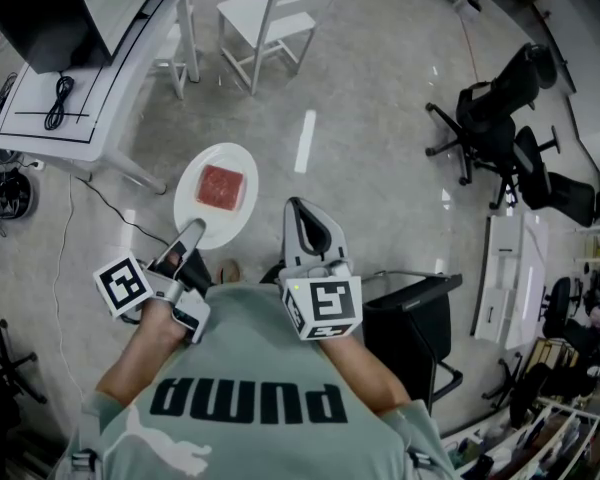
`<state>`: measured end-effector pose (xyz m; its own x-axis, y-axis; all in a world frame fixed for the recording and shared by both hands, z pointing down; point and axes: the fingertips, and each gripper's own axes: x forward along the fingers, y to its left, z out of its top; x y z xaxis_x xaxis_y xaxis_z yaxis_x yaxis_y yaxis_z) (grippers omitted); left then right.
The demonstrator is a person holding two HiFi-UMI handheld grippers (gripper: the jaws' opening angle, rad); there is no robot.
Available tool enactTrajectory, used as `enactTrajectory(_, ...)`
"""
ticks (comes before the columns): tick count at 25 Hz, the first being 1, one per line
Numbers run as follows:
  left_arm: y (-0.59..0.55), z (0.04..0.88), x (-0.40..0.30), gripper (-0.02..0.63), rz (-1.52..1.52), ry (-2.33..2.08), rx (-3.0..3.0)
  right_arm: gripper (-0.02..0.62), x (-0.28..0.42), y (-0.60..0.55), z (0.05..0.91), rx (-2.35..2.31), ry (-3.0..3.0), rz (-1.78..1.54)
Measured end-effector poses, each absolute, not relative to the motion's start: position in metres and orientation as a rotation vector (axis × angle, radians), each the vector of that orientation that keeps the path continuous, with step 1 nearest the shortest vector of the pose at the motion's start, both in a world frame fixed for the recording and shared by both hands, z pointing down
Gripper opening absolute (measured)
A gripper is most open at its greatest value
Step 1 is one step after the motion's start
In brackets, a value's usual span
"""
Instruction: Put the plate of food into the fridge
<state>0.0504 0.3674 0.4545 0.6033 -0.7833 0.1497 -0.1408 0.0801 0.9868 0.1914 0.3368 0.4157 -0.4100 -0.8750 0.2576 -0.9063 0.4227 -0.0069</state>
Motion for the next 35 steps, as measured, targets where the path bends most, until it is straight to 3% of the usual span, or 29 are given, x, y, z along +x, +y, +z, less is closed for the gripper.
enactTrajectory(20, 0.338, 0.454, 0.081, 0.037, -0.603, -0.862, 1.420, 0.005, 0.219, 0.304, 0.420, 1.526, -2.496, 0.226)
enactTrajectory(35, 0.266, 0.425, 0.143, 0.037, -0.688, -0.956, 1.392, 0.005, 0.284, 0.214, 0.394, 1.420, -2.592, 0.216)
